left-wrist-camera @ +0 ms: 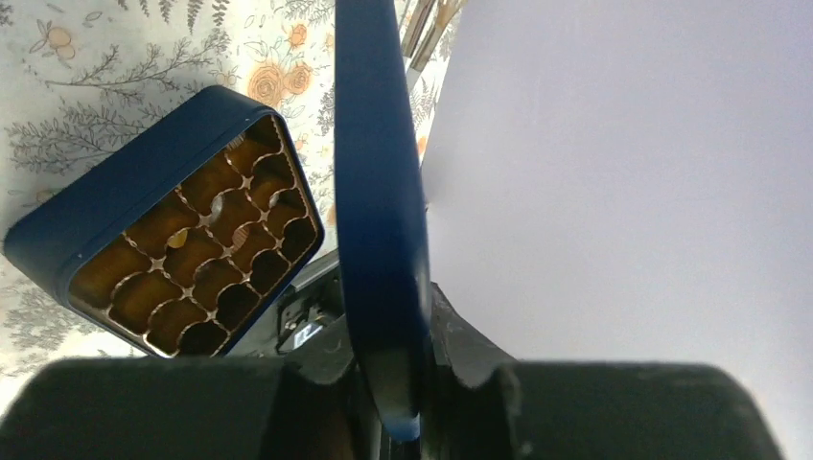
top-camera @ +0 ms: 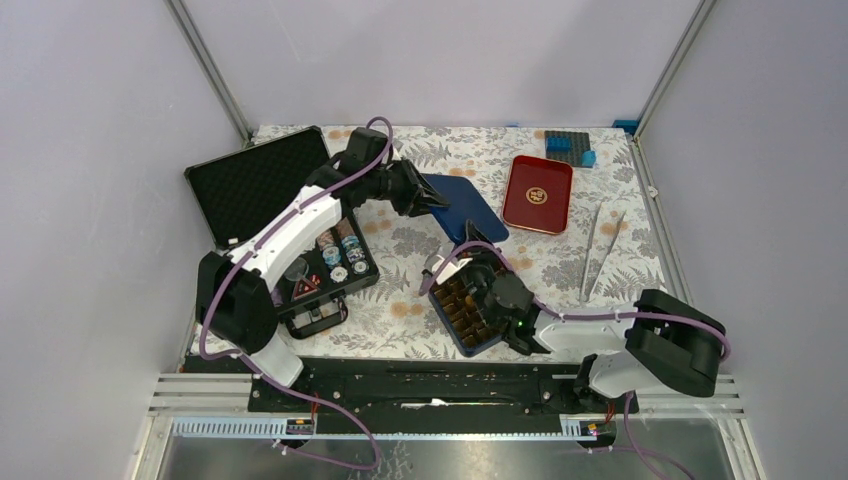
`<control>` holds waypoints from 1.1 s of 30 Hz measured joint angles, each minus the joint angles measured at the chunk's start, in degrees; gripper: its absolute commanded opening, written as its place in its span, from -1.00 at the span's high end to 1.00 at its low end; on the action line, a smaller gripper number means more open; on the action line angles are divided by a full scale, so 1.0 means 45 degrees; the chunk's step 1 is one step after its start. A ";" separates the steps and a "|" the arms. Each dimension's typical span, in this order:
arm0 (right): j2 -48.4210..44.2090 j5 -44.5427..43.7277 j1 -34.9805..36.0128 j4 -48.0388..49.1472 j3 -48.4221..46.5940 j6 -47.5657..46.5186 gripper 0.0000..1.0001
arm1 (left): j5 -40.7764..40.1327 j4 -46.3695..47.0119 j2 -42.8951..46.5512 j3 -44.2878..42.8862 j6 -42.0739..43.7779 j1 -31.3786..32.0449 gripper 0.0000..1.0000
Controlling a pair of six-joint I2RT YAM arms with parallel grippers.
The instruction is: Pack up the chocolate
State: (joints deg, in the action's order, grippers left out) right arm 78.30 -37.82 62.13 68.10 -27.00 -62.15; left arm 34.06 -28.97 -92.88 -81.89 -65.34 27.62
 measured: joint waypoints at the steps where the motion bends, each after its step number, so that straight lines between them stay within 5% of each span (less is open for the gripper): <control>1: 0.0073 -0.0019 0.0058 0.0044 0.0039 -0.0019 -0.18 | 0.0068 0.0170 0.0000 0.0000 -0.0350 -0.0010 1.00; 2: 0.0136 0.0000 0.0121 0.0136 0.0097 -0.0010 -0.77 | 0.0102 0.0321 0.0010 0.0000 -0.0243 -0.0005 1.00; 3: 0.0131 0.0039 0.0185 0.0155 0.0151 0.0141 -0.96 | 0.0092 0.0461 0.0010 0.0000 -0.0199 0.0000 1.00; 10: -0.2278 0.0049 0.0277 -0.1540 0.0549 0.1991 -0.99 | 0.0228 0.0389 0.0010 0.0204 0.0282 -0.0359 1.00; 15: -0.6091 0.0894 0.0325 -0.7621 0.0000 0.5066 -0.99 | 0.0991 0.0714 0.0068 0.0160 0.0821 -0.0491 1.00; 21: -0.9170 0.1360 0.0325 -1.3236 -0.3007 0.8471 -0.99 | 0.1205 0.1107 0.0121 0.0418 0.2166 -0.1132 1.00; 33: -1.0496 -0.2730 0.0325 -1.7748 -0.4891 1.1953 -0.99 | 0.2841 0.9049 0.1715 0.5595 -0.0214 0.0855 1.00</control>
State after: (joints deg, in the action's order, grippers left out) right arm 31.07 -50.11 63.59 -11.77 -49.01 -8.36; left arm 46.85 11.75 -85.17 -56.71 -66.30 31.46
